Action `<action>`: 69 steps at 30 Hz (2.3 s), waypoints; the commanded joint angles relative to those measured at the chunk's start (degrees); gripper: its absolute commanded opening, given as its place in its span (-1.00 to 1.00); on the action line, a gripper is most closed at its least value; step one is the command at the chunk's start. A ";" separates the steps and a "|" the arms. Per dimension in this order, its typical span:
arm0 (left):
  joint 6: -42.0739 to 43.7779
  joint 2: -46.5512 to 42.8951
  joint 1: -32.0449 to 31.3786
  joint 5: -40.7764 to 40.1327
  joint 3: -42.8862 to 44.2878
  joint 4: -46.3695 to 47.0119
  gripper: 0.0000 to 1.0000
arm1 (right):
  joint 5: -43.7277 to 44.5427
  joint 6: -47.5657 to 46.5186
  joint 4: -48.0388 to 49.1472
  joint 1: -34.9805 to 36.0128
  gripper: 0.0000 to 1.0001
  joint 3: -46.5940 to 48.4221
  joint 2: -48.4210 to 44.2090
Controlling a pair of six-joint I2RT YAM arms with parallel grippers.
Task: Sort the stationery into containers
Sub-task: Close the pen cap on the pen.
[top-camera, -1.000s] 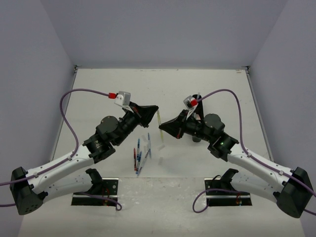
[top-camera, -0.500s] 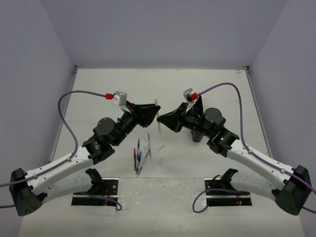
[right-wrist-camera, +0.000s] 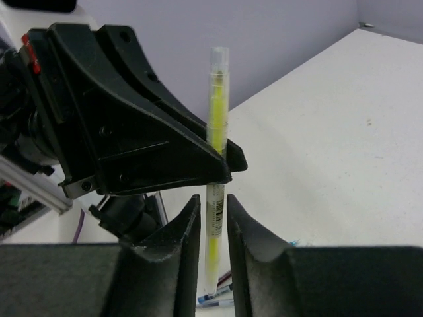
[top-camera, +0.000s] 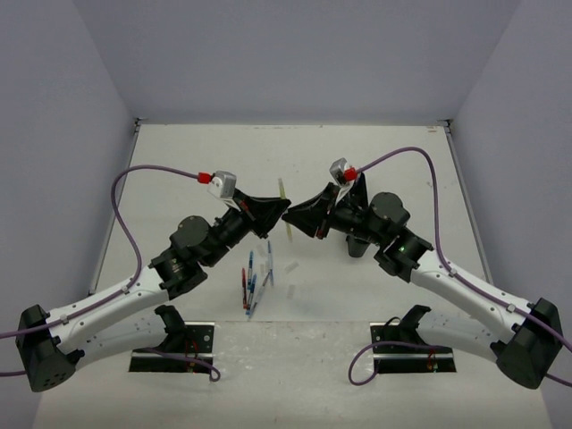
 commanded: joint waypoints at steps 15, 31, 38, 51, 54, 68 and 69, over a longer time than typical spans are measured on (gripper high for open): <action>6.29 -3.93 0.04 10.88 -1.96 6.46 -1.00 | -14.96 -1.65 5.11 0.44 -1.00 3.20 5.29; 14.92 -2.16 0.04 4.53 10.87 -6.54 0.40 | -17.30 -6.70 1.17 0.44 -1.00 2.53 4.80; 14.57 -1.05 -0.05 5.27 11.99 -6.20 -0.13 | -17.73 -7.72 -0.38 0.44 -1.00 3.15 4.62; 13.13 -0.17 0.04 6.79 9.73 -4.97 -0.85 | -17.45 -8.42 -2.48 0.37 -1.00 5.01 3.89; 12.35 -0.14 0.04 7.82 8.72 -4.82 -0.91 | -17.20 -8.51 -2.60 0.44 -1.00 5.61 3.83; 5.14 1.94 0.04 14.27 2.52 -2.15 -1.00 | -6.43 -8.10 -4.83 0.24 -1.00 15.12 4.48; 4.63 2.05 0.04 14.57 1.70 -1.85 -1.00 | -5.75 -8.28 -5.07 0.06 -1.00 16.32 4.84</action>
